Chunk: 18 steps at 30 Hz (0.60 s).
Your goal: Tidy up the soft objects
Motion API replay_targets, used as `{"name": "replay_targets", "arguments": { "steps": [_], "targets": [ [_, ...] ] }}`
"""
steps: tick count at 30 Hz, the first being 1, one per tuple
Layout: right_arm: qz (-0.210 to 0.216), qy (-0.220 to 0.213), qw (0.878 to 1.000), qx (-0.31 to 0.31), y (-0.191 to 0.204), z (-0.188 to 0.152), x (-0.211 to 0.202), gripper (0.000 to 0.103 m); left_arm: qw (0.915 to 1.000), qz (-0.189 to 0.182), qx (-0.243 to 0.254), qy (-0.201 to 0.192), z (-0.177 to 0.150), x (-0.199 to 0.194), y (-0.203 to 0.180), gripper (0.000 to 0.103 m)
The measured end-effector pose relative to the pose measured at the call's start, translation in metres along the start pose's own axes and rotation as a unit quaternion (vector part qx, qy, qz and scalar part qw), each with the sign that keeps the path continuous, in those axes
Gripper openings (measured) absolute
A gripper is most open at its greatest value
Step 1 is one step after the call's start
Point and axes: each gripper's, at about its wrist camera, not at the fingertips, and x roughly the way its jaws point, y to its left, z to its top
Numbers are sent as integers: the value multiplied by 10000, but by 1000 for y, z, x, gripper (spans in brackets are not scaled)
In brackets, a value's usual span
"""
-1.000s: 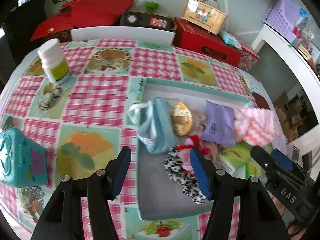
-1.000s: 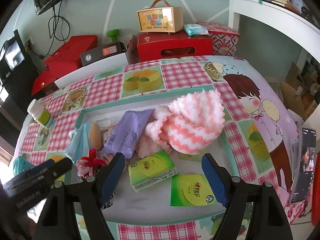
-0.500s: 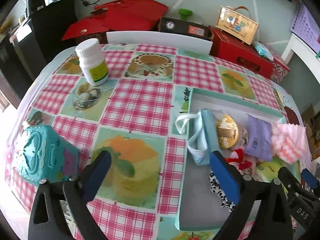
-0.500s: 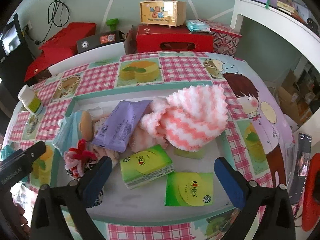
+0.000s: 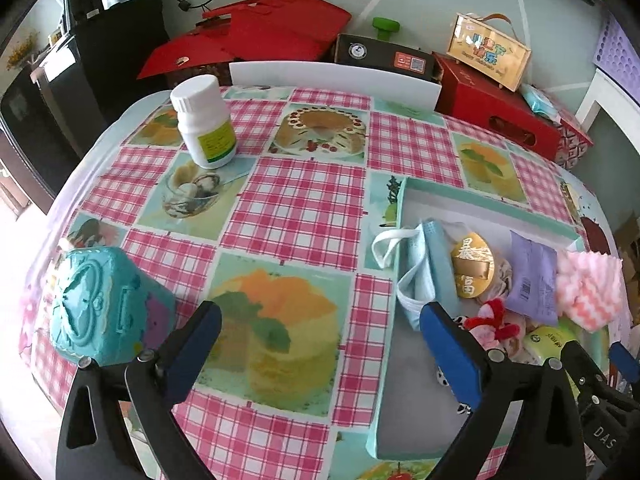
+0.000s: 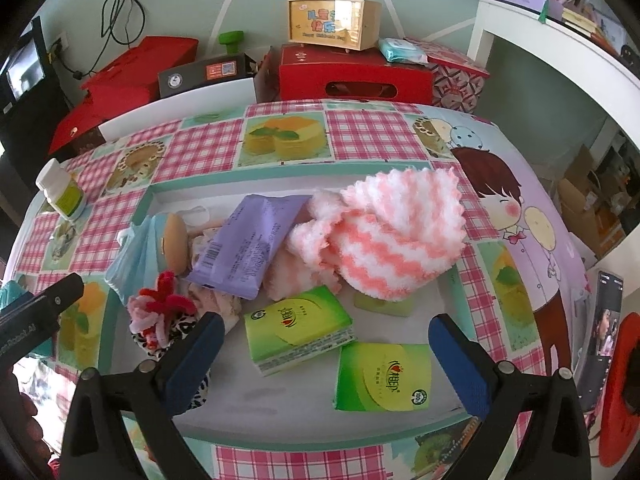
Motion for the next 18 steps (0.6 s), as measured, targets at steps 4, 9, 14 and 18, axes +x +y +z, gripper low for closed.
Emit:
{"name": "replay_targets", "arguments": {
  "steps": [4,9,14,18],
  "targets": [
    [48,-102,9999,1,8,-1,-8,103,9998,74,67,-193,-3,-9,4,99],
    [77,-146,9997,-160,22,-7,-17,103,9981,410,131,-445,-16,-25,20,99],
    [11,-60,9995,-314,28,-27,-25,103,9954,819,17,-497,-33,-39,41,99],
    [-59,29,9990,-437,32,-43,-30,103,9969,665,-83,-411,-41,-48,55,99]
  ]
}}
